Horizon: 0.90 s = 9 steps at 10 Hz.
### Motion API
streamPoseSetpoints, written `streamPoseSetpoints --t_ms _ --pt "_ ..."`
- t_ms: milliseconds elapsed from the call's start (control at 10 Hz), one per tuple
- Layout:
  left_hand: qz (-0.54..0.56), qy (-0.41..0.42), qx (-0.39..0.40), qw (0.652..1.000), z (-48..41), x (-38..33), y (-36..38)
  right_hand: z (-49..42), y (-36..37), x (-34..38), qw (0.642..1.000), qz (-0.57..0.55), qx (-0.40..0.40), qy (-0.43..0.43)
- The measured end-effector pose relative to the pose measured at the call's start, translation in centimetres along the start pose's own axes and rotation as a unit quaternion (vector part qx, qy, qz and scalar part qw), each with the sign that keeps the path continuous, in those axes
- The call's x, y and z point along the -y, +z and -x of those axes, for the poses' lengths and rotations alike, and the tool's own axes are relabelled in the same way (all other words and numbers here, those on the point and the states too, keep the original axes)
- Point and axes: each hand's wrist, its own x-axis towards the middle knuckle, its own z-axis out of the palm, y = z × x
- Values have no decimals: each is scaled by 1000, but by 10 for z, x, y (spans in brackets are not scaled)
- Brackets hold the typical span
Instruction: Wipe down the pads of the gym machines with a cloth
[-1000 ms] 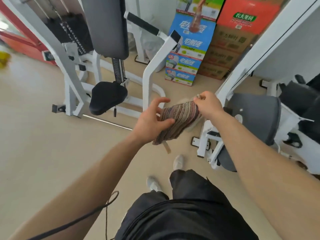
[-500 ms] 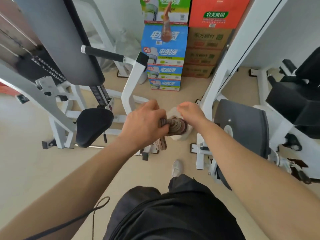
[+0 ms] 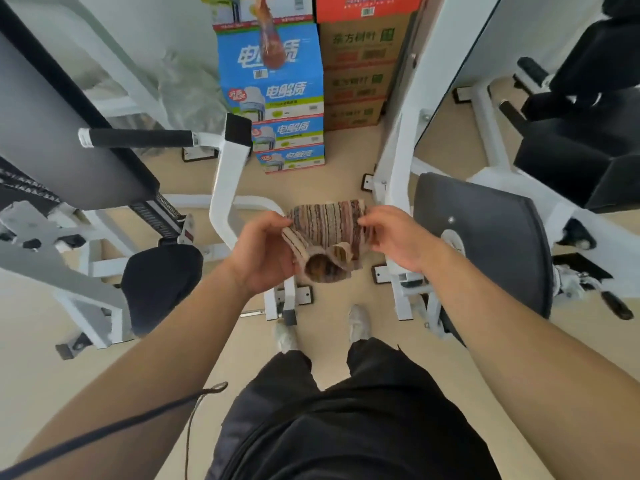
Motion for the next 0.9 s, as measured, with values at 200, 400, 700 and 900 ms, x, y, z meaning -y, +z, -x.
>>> streamPoseSetpoints --t_ms 200,400,700,900 --pt "97 -9 -60 993 -50 19 -32 -43 19 -45 984 -60 -152 74" --pt "-154 -37 -265 951 -126 57 -82 -96 0 -121 971 49 -187 137" --pt "-300 -89 -275 909 -262 79 -147 -214 -59 -185 944 145 -230 185" --pt "-448 -94 -339 822 -311 66 -164 -268 -98 -183 877 309 -320 183"
